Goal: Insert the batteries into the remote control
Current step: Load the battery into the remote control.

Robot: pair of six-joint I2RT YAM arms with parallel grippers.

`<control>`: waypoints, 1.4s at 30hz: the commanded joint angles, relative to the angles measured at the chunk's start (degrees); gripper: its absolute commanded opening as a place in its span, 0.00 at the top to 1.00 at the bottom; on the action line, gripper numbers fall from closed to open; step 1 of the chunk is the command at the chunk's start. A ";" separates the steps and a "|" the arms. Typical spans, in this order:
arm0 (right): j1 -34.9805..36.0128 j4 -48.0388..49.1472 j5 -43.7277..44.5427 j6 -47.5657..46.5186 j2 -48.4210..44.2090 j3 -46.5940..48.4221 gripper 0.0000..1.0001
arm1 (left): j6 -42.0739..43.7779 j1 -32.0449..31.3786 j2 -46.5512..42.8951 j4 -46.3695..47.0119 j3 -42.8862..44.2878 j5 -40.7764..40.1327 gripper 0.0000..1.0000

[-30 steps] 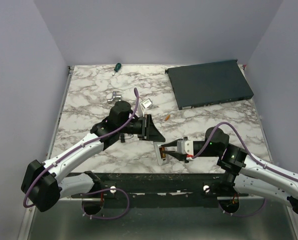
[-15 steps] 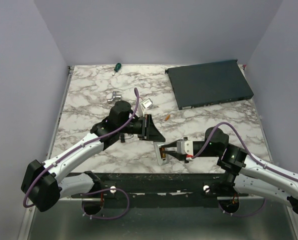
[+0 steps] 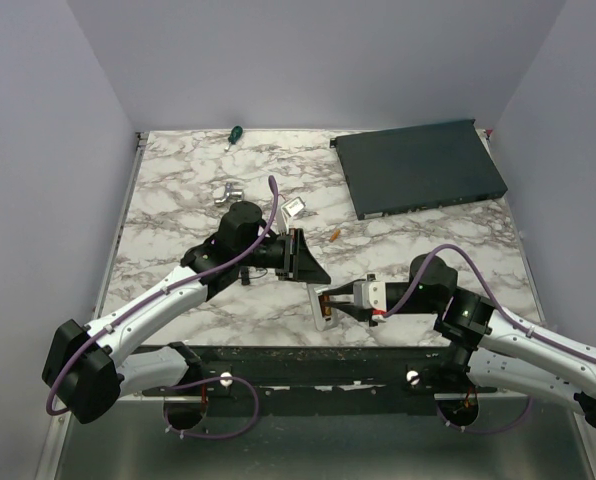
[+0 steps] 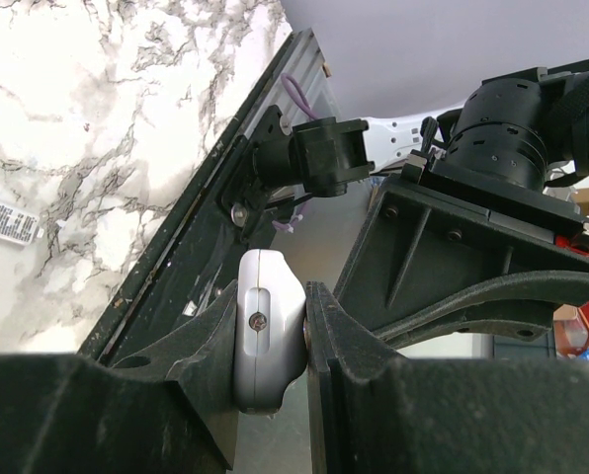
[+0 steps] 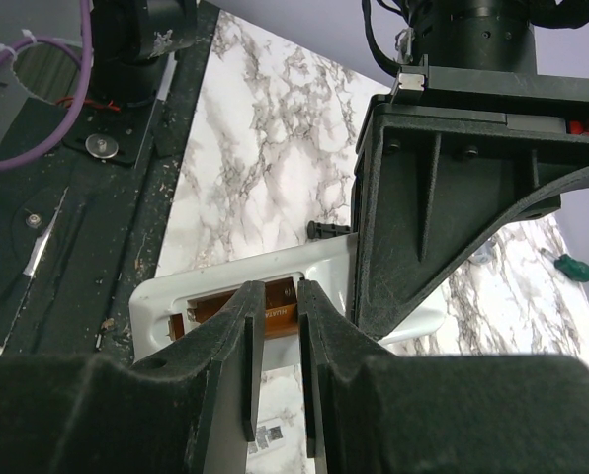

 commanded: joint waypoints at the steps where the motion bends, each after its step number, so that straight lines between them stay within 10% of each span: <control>1: 0.11 -2.43 -1.20 0.67 0.79 0.55 0.74 | -0.02 -0.28 -0.61 1.80 2.63 2.33 1.00; 42: 0.15 -6.38 -4.41 1.23 2.43 0.81 0.75 | -1.00 1.02 -4.11 2.15 1.75 0.16 1.00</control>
